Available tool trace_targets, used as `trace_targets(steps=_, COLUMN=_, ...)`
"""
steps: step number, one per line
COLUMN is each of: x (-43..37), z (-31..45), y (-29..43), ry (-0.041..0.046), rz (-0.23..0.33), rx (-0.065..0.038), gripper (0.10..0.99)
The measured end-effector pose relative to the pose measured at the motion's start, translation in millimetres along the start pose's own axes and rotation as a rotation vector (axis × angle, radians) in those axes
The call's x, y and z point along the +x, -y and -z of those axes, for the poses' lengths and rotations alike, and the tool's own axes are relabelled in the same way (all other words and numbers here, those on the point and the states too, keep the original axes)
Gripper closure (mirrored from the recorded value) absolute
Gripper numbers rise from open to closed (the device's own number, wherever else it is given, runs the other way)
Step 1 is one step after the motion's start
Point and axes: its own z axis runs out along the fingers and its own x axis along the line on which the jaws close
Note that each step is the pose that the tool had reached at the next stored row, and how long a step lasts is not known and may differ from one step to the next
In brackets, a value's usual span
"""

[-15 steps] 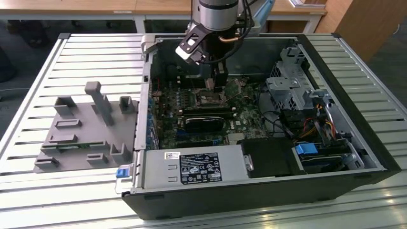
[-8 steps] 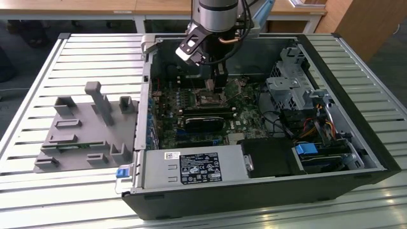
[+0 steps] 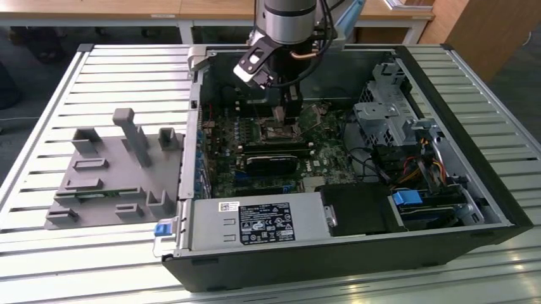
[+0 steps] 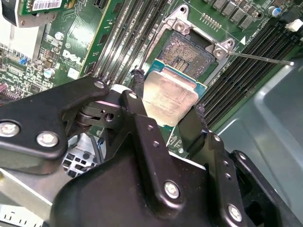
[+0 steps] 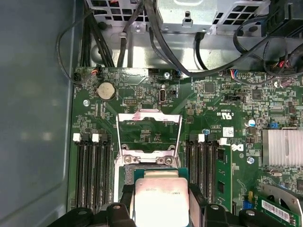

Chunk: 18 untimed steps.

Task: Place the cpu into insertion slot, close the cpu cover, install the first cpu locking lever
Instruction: 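Place the cpu into insertion slot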

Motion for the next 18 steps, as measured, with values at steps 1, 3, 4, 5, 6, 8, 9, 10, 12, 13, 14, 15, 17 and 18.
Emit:
trace_targets(steps=1, x=0.1, z=-1.1, y=0.1, ry=0.0001, rz=0.0, rx=0.0, gripper=0.545)
trace_targets(steps=3, x=1.0, z=-4.2, y=0.4, ry=0.0001, rz=0.0, rx=0.0, gripper=0.545)
trace_targets(steps=4, x=1.7, z=-6.0, y=0.5, ry=0.0001, rz=0.0, rx=0.0, gripper=0.545)
trace_targets(steps=5, x=2.5, z=-7.8, y=0.7, ry=0.0001, rz=0.0, rx=0.0, gripper=0.545)
trace_targets(steps=6, x=3.4, z=-9.6, y=0.8, ry=0.0001, rz=0.0, rx=0.0, gripper=0.545)
trace_targets(steps=8, x=5.1, z=-13.1, y=1.5, ry=0.0002, rz=0.0, rx=0.0, gripper=0.545)
trace_targets(steps=9, x=6.0, z=-14.9, y=2.2, ry=0.0005, rz=0.0, rx=0.0, gripper=0.545)
trace_targets(steps=10, x=6.8, z=-16.7, y=2.9, ry=0.0007, rz=0.0, rx=0.0, gripper=0.545)
trace_targets(steps=12, x=8.3, z=-20.1, y=4.0, ry=0.0008, rz=0.0, rx=0.0, gripper=0.545)
trace_targets(steps=13, x=8.9, z=-21.6, y=4.6, ry=0.0009, rz=0.0, rx=-0.001, gripper=0.545)
trace_targets(steps=14, x=9.1, z=-22.8, y=5.2, ry=0.0011, rz=-0.002, rx=-0.001, gripper=0.545)
trace_targets(steps=15, x=9.2, z=-24.1, y=5.7, ry=0.0013, rz=-0.003, rx=-0.001, gripper=0.545)
trace_targets(steps=17, x=9.5, z=-26.9, y=6.9, ry=0.0015, rz=-0.006, rx=-0.002, gripper=0.545)
trace_targets(steps=18, x=9.5, z=-28.1, y=7.4, ry=0.0016, rz=-0.007, rx=-0.002, gripper=0.545)
